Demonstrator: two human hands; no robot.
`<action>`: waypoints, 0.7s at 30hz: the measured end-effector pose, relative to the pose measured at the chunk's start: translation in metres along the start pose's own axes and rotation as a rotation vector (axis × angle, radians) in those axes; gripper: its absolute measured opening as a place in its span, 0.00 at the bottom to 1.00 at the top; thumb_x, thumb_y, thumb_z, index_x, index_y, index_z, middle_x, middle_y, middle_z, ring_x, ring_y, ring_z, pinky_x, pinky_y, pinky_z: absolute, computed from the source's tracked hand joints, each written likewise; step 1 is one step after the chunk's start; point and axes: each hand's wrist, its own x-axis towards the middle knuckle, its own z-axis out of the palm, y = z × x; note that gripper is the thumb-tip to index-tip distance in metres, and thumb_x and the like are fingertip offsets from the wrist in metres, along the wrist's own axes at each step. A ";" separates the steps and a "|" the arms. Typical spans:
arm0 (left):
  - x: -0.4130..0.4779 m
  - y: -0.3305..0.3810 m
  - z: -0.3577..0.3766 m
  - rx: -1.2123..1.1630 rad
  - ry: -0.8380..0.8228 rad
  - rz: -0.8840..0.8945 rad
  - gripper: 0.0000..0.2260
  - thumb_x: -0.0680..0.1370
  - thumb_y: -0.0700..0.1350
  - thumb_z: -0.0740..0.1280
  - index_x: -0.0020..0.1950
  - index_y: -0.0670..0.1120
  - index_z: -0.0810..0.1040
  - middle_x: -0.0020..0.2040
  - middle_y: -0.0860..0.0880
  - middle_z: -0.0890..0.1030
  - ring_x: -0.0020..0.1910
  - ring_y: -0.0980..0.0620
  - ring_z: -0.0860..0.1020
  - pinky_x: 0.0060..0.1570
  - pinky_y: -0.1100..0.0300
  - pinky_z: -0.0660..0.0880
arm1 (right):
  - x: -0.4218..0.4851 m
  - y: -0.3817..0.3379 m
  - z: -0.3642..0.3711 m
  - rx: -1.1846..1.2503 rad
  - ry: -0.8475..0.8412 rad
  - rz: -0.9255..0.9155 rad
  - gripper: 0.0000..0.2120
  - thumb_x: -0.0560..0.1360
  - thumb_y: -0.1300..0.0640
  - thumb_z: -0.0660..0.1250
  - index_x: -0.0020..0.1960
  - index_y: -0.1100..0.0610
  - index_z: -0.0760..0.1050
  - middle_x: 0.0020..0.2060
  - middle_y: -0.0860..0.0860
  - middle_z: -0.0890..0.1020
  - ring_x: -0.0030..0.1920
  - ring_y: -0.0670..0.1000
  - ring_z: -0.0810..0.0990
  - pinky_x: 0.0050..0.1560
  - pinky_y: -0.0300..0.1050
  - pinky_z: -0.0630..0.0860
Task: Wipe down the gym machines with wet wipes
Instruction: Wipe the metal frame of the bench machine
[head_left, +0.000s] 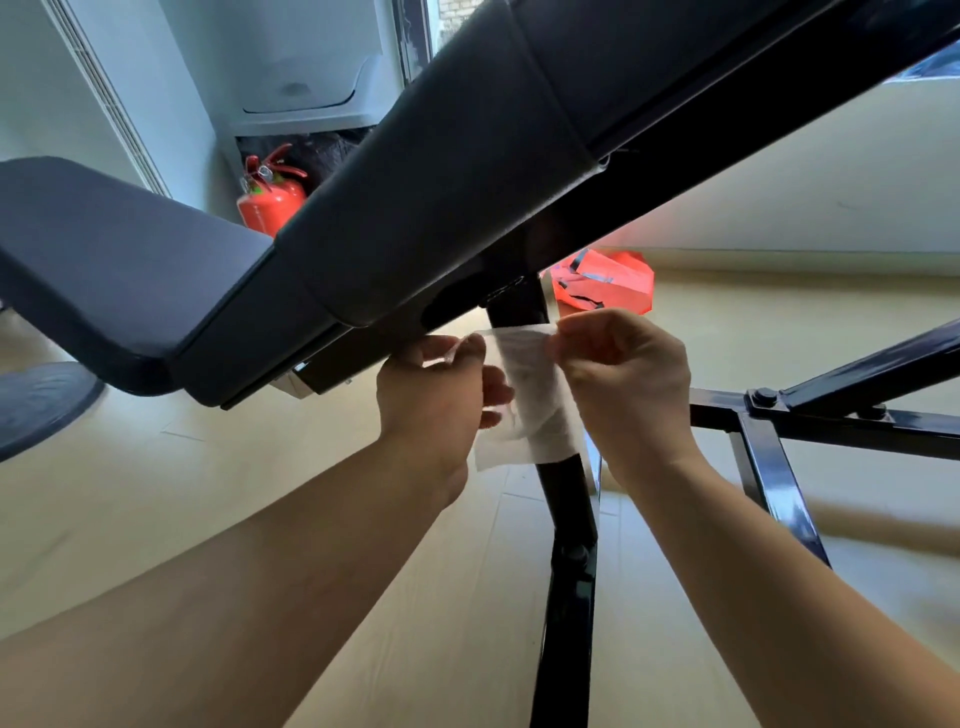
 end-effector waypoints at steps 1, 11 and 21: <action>0.000 0.000 0.003 -0.083 0.021 -0.020 0.06 0.81 0.40 0.71 0.56 0.44 0.76 0.41 0.44 0.86 0.38 0.50 0.87 0.40 0.58 0.85 | 0.001 0.000 0.001 0.017 0.000 0.012 0.10 0.73 0.69 0.75 0.44 0.54 0.86 0.38 0.47 0.87 0.39 0.46 0.85 0.47 0.42 0.82; -0.038 -0.026 0.037 0.324 0.011 0.499 0.14 0.83 0.42 0.66 0.68 0.54 0.73 0.64 0.59 0.77 0.61 0.65 0.76 0.59 0.68 0.77 | 0.008 -0.007 0.002 0.155 -0.044 0.131 0.04 0.75 0.60 0.76 0.44 0.52 0.84 0.35 0.48 0.86 0.34 0.46 0.81 0.39 0.46 0.80; -0.027 -0.066 0.078 0.519 -0.035 0.614 0.33 0.86 0.60 0.49 0.82 0.51 0.32 0.82 0.54 0.32 0.81 0.58 0.34 0.81 0.51 0.44 | 0.017 -0.013 -0.017 0.339 -0.062 0.314 0.08 0.80 0.56 0.69 0.45 0.57 0.84 0.36 0.53 0.85 0.38 0.52 0.82 0.44 0.47 0.80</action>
